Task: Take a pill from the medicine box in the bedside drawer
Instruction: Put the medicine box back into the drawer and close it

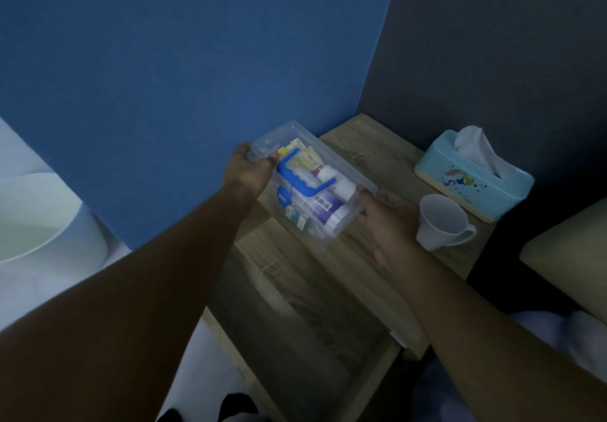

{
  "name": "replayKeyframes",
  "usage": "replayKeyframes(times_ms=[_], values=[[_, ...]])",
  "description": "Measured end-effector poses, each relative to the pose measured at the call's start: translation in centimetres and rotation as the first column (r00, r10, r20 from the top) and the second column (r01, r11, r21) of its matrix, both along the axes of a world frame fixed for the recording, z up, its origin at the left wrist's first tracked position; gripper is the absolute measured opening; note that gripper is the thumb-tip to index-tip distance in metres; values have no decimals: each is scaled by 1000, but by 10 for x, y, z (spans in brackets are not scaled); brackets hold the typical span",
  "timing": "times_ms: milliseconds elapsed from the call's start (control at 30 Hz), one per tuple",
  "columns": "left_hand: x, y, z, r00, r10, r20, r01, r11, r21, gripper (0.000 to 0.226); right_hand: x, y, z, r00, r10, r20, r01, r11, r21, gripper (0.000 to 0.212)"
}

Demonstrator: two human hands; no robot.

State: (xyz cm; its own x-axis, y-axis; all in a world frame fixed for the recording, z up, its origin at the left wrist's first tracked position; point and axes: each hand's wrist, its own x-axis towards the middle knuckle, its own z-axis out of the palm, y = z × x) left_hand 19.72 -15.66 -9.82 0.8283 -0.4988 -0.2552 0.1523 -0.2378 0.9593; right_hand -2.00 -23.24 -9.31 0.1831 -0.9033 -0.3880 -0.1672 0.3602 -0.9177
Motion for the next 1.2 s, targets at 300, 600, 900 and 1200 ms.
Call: replayKeyframes(times_ms=[300, 600, 900, 1200], values=[[-36, 88, 34, 998, 61, 1, -61, 998, -2, 59, -38, 63, 34, 992, 28, 125, -30, 999, 14, 41], [-78, 151, 13, 994, 109, -24, -103, 978, 179, 67, -73, 135, 11, 999, -10, 44, 9, 999, 31, 48], [-82, 163, -45, 994, 37, -104, -7, 961, 275, 56, -71, 157, -51, 996, 8, -89, -4, 999, 46, 23], [-81, 144, -97, 991, -11, -130, 53, 943, 328, 45, -56, 146, -105, 972, -55, -228, 75, 994, 78, 42]])
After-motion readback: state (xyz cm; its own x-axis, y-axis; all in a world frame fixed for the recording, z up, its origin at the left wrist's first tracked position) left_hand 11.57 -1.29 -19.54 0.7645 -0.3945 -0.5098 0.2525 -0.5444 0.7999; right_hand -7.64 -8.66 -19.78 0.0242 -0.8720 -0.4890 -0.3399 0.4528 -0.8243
